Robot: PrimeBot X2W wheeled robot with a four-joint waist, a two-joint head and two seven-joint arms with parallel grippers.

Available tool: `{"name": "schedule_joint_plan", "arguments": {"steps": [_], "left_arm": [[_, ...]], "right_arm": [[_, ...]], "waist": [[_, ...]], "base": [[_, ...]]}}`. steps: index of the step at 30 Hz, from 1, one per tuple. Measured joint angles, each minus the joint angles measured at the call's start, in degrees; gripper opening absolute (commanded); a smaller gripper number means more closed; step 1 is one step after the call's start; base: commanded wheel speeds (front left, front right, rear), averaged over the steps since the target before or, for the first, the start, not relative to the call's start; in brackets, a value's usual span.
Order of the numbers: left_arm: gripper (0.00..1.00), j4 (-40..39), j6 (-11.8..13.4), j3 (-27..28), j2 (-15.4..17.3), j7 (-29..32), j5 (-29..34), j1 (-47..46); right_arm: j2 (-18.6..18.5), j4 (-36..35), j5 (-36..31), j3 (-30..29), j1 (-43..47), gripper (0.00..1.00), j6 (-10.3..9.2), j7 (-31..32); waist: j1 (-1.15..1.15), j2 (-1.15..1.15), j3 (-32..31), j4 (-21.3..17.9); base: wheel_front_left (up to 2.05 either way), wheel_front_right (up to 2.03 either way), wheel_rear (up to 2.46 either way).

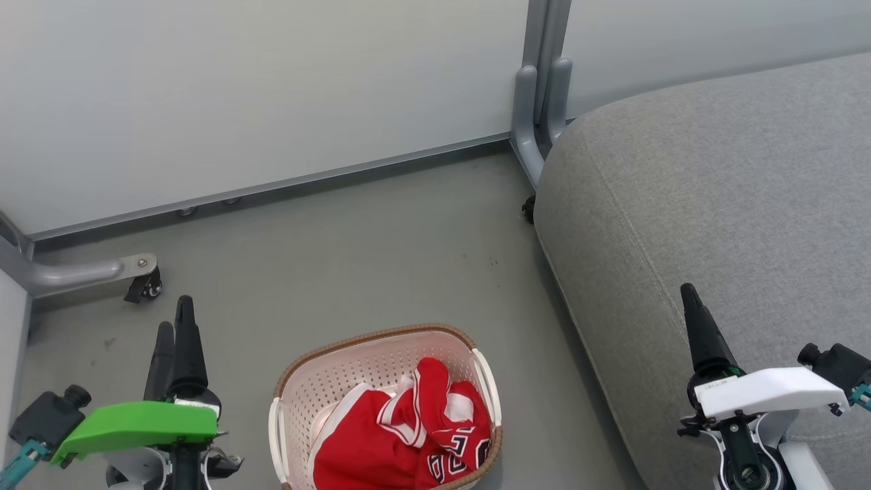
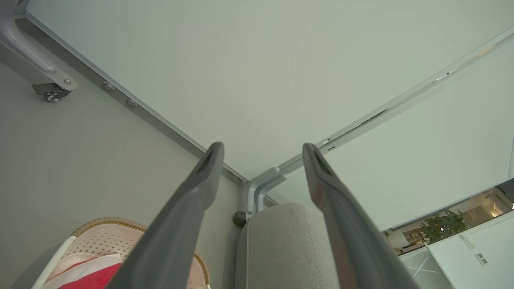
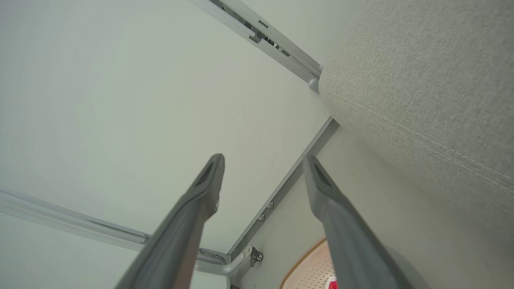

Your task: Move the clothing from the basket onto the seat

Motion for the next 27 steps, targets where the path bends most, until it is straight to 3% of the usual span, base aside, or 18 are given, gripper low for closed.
{"name": "schedule_joint_plan", "arguments": {"steps": [13,27], "left_arm": [[1.00,-1.1,1.9,-2.2,0.1,-2.2,14.4,0.0],[1.00,-1.4,2.1,-3.8,0.1,-4.4,26.6,0.1]], "right_arm": [[-0.1,-1.2,-12.6,1.6,-0.9,1.00,0.00,-2.3],[-0.2,-0.5,-22.6,3.7,-1.1,1.00,0.00,-4.4]], "waist": [[0.00,0.00,0.1,0.3],[0.00,0.00,0.0,0.8]], "base": [[0.00,0.00,0.00],[0.00,0.00,0.00]]}}
